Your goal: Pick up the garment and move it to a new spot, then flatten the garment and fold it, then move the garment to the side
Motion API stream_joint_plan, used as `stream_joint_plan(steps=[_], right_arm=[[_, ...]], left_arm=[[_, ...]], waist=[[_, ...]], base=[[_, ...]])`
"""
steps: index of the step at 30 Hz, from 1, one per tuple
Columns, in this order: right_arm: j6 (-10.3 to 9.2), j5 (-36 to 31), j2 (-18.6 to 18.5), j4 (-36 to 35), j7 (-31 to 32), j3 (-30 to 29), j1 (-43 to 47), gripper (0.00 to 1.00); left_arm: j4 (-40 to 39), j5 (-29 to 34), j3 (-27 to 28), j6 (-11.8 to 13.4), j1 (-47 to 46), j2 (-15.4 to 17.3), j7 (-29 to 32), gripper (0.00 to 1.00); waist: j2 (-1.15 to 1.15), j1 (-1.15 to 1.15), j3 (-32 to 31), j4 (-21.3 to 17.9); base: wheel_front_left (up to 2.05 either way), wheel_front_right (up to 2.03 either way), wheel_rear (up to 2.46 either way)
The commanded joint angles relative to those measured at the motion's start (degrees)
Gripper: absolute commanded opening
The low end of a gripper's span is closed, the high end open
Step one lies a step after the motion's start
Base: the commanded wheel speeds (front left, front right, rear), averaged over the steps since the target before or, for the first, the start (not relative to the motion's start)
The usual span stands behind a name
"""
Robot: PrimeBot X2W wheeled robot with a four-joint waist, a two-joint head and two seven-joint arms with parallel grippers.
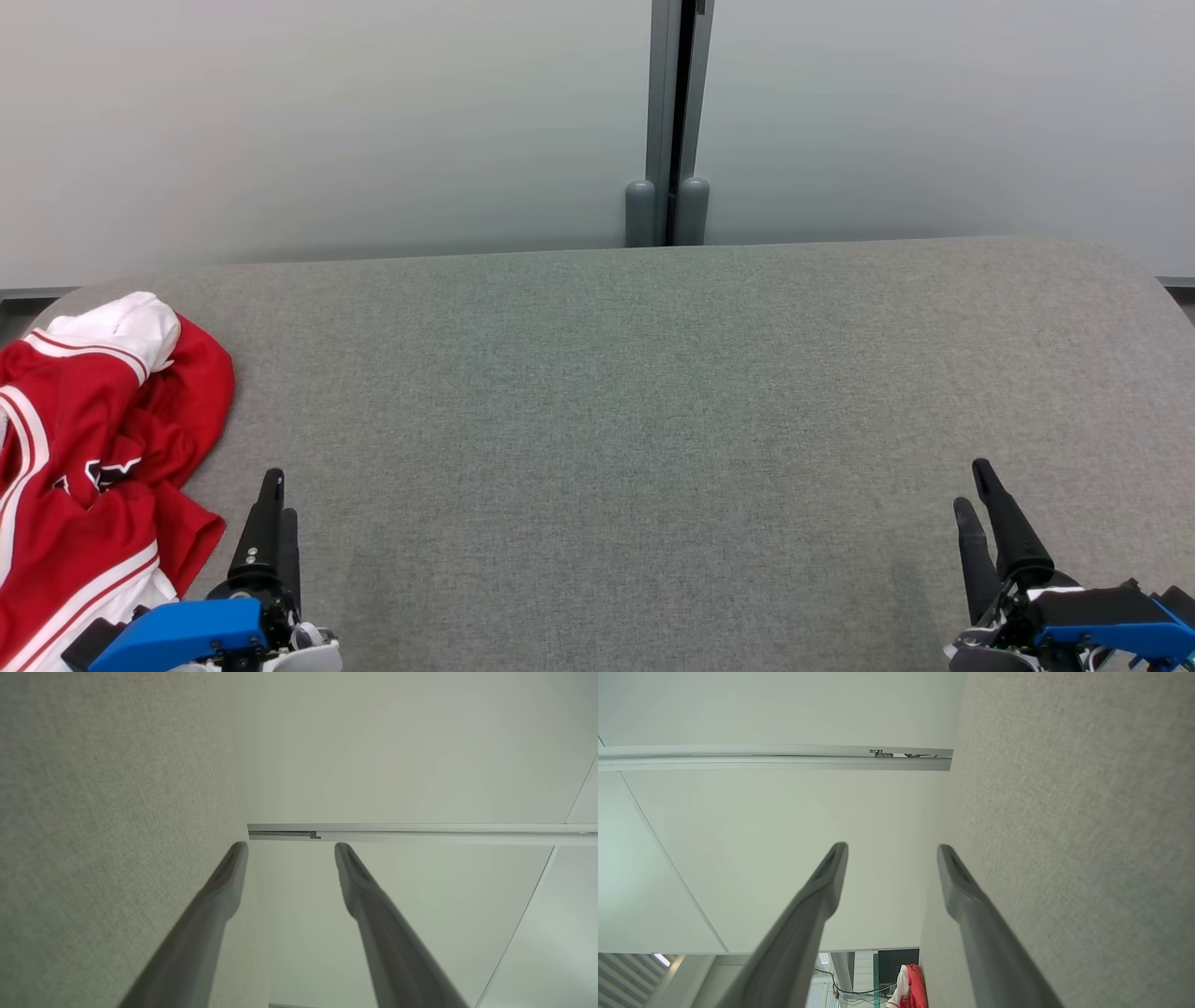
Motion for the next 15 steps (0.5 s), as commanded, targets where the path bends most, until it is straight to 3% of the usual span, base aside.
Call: stream_joint_plan(steps=[1, 15], right_arm=[[0.04, -1.37, -0.2, -1.05, -0.55, 0.18, -1.15, 1.0], [0.06, -21.35, -0.33, -1.76, -3.98, 0.57, -1.38, 1.0]], left_arm=[[-1.32, 1.08, -0.43, 0.42, -1.12, 0.49, -0.54, 1.0], [-2.6, 17.86, -5.08, 4.63, -1.03, 2.27, -4.11, 1.0]], waist=[[0.0, 0.0, -0.01, 0.0], [0.0, 0.0, -0.05, 0.1]], base=[[0.0, 0.0, 0.0], [0.0, 0.0, 0.0]])
